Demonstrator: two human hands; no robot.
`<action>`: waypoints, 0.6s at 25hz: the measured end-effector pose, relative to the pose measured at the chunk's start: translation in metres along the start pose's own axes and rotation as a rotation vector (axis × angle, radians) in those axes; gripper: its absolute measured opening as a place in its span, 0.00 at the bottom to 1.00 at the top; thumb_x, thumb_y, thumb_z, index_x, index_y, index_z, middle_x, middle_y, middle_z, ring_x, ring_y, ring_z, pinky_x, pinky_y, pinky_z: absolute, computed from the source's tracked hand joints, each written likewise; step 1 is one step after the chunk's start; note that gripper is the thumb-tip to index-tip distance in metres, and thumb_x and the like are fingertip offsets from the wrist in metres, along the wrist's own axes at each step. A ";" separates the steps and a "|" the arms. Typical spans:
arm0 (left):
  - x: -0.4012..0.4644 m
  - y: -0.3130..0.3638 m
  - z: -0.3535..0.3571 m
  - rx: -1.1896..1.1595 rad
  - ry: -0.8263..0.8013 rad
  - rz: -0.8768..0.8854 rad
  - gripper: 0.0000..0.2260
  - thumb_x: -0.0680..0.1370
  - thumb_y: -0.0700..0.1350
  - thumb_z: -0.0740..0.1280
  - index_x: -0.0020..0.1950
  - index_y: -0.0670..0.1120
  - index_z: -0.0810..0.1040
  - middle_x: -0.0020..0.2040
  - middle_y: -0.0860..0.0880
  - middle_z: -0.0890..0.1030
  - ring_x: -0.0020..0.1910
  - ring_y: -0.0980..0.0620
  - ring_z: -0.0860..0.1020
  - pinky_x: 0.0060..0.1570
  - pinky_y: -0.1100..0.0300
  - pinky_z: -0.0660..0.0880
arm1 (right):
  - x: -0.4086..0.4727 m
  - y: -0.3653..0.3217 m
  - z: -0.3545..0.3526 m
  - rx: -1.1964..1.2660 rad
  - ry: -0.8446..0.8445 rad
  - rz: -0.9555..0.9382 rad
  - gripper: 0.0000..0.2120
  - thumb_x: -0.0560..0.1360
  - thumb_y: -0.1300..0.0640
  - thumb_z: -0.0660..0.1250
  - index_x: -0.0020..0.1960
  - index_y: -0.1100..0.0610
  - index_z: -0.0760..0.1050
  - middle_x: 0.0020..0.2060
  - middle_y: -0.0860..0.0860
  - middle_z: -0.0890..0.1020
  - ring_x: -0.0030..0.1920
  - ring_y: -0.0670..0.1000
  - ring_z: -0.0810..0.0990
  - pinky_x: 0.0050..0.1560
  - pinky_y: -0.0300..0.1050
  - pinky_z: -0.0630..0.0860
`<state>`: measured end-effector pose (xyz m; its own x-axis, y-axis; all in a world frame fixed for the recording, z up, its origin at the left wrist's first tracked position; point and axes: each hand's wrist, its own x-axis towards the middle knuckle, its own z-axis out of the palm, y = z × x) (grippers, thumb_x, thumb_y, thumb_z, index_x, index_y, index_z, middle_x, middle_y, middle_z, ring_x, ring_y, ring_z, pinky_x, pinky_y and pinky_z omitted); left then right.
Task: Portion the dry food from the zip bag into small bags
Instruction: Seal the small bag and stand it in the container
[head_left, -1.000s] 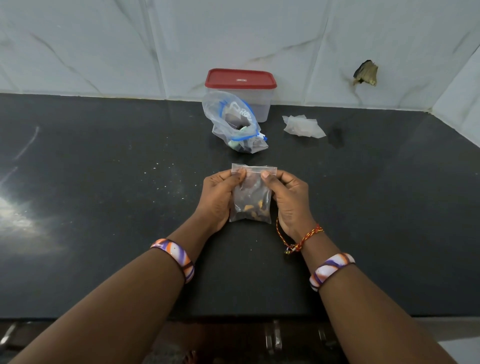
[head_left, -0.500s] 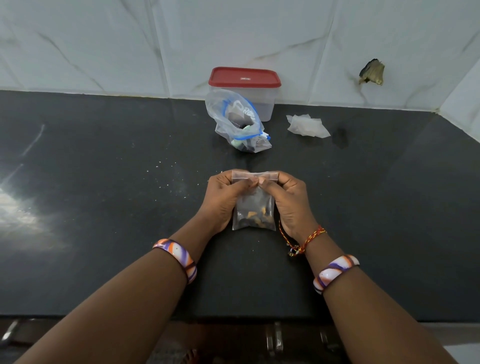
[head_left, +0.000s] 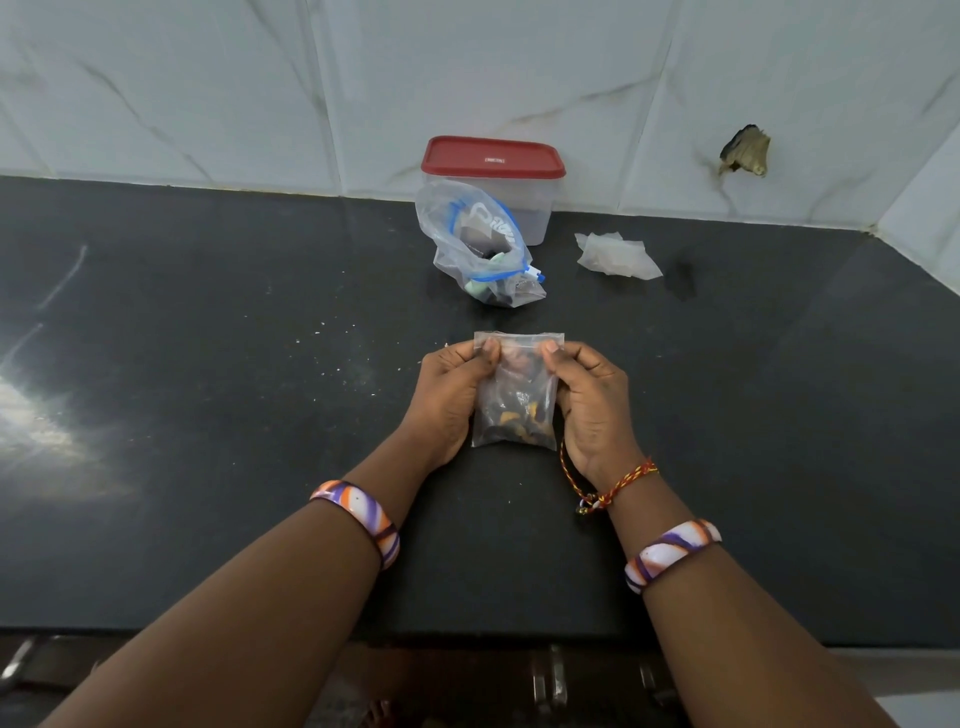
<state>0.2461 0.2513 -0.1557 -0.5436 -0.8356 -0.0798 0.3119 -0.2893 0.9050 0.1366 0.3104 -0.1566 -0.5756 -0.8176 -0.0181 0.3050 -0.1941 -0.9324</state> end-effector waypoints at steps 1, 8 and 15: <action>0.000 0.001 0.000 -0.012 -0.001 -0.016 0.11 0.80 0.40 0.59 0.44 0.41 0.80 0.36 0.47 0.85 0.37 0.52 0.83 0.44 0.54 0.81 | 0.000 0.000 0.001 0.009 0.011 0.011 0.10 0.75 0.65 0.65 0.35 0.58 0.78 0.32 0.50 0.82 0.38 0.49 0.81 0.44 0.48 0.81; -0.002 0.001 -0.001 0.064 -0.007 0.062 0.05 0.77 0.37 0.64 0.44 0.41 0.80 0.36 0.48 0.85 0.37 0.53 0.83 0.44 0.56 0.81 | -0.002 -0.001 0.000 -0.133 -0.020 -0.046 0.05 0.74 0.62 0.67 0.40 0.58 0.79 0.35 0.52 0.83 0.37 0.47 0.82 0.42 0.46 0.81; 0.000 -0.001 -0.003 0.086 0.015 0.073 0.06 0.74 0.33 0.67 0.40 0.43 0.79 0.34 0.49 0.83 0.36 0.52 0.81 0.42 0.56 0.79 | -0.002 0.001 -0.002 -0.164 -0.082 -0.050 0.05 0.71 0.65 0.69 0.41 0.57 0.81 0.39 0.54 0.83 0.46 0.54 0.82 0.50 0.52 0.80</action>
<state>0.2479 0.2504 -0.1572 -0.5097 -0.8602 -0.0182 0.2820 -0.1870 0.9410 0.1365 0.3123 -0.1579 -0.5211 -0.8519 0.0526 0.1462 -0.1498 -0.9779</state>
